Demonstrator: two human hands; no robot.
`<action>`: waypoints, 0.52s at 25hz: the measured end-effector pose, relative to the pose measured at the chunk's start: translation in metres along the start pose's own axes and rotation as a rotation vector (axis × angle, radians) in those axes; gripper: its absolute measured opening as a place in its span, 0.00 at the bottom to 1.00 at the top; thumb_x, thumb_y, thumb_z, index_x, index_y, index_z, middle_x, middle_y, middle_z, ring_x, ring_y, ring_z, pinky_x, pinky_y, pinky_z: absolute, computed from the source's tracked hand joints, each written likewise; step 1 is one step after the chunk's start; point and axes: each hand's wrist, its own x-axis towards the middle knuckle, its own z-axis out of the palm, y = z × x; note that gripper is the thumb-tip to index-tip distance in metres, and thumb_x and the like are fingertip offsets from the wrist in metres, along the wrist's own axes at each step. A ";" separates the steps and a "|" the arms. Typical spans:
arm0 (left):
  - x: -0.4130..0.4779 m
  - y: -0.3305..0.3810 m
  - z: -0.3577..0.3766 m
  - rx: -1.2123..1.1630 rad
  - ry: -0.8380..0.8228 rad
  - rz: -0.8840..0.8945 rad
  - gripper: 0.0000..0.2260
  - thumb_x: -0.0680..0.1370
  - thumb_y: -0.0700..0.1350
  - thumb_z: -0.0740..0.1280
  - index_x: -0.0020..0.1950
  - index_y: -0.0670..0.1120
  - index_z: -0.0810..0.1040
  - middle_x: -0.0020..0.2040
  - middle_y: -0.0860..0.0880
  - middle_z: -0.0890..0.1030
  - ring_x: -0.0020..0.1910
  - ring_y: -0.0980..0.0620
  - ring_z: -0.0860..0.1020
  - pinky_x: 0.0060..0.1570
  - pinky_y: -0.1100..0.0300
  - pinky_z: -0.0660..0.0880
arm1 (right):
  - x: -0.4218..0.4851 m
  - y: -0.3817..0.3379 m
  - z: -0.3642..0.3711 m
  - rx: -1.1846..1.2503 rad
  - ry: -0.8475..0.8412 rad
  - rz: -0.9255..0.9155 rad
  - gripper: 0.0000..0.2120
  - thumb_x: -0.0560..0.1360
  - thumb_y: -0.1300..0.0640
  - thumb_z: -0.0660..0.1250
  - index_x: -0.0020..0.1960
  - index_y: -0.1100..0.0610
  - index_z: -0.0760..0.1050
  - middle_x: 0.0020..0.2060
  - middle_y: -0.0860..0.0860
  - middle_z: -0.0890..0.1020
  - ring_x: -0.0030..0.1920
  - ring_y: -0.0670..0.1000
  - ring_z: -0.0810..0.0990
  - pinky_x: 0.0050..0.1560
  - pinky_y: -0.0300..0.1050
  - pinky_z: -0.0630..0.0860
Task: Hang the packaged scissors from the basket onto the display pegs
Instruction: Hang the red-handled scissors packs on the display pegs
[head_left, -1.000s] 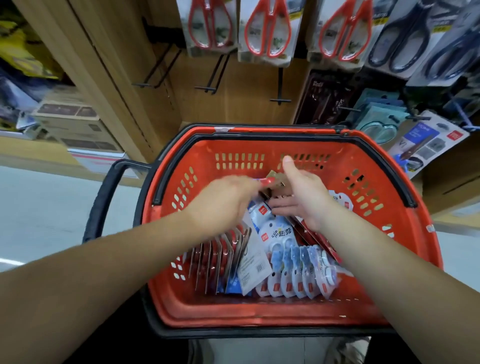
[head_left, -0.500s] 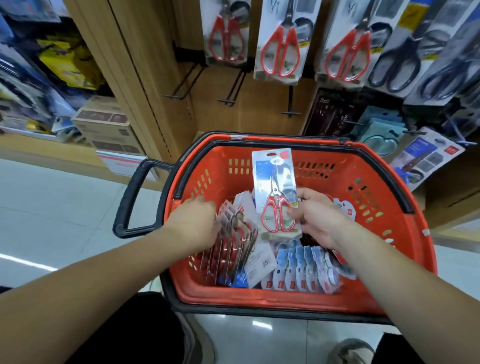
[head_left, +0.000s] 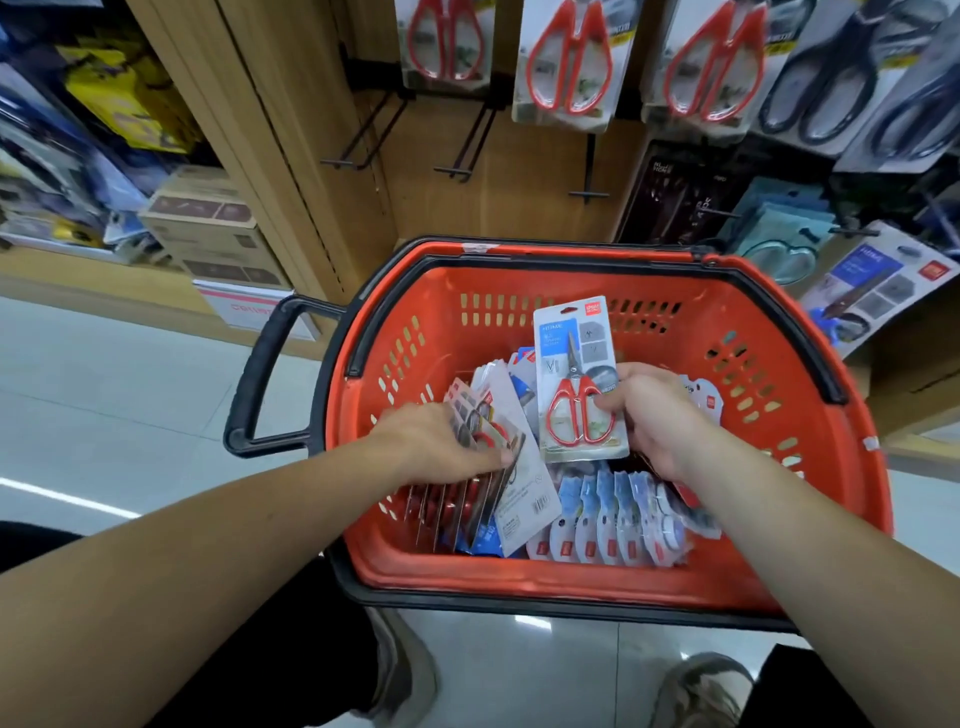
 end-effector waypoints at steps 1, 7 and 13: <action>0.004 0.000 -0.001 -0.011 -0.033 -0.008 0.42 0.66 0.82 0.66 0.67 0.53 0.77 0.63 0.48 0.78 0.64 0.45 0.78 0.60 0.54 0.77 | 0.002 -0.002 -0.001 0.012 0.013 -0.005 0.18 0.75 0.75 0.62 0.58 0.61 0.82 0.50 0.61 0.88 0.48 0.62 0.88 0.48 0.58 0.85; 0.005 0.001 0.013 0.141 -0.066 -0.003 0.41 0.60 0.78 0.69 0.65 0.55 0.75 0.66 0.47 0.71 0.62 0.45 0.77 0.58 0.53 0.79 | 0.008 0.003 -0.004 -0.007 0.064 -0.015 0.18 0.69 0.71 0.64 0.55 0.60 0.83 0.49 0.60 0.88 0.48 0.62 0.87 0.54 0.64 0.84; 0.000 -0.005 0.005 -0.025 0.291 0.055 0.14 0.78 0.57 0.64 0.42 0.48 0.74 0.55 0.43 0.76 0.43 0.42 0.79 0.40 0.54 0.75 | 0.003 0.009 -0.003 -0.035 0.062 -0.047 0.13 0.72 0.69 0.65 0.52 0.59 0.83 0.46 0.59 0.88 0.44 0.59 0.86 0.48 0.55 0.82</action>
